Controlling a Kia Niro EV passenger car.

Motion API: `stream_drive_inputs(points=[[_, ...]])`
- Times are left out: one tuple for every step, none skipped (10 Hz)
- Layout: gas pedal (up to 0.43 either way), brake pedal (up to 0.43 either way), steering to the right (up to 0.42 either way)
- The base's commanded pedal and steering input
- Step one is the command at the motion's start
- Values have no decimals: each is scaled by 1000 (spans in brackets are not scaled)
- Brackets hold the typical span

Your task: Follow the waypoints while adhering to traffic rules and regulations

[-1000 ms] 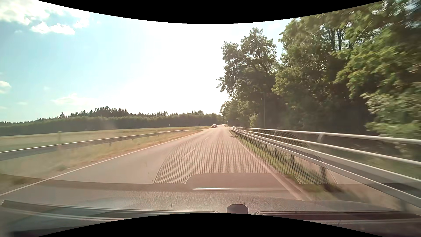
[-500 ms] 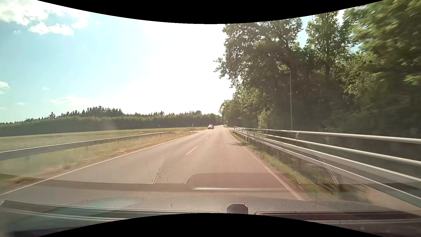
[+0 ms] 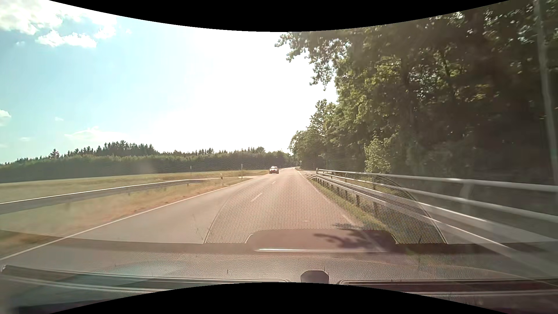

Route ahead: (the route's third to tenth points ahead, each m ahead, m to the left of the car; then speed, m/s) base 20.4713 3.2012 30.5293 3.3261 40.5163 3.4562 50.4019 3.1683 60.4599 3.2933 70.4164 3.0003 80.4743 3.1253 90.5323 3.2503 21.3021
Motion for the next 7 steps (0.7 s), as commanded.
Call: stream_drive_inputs(points=[[67, 6, 0], [67, 6, -1], [67, 6, -1], [67, 6, -2], [67, 6, -3], [67, 6, -5], [67, 6, -5]])
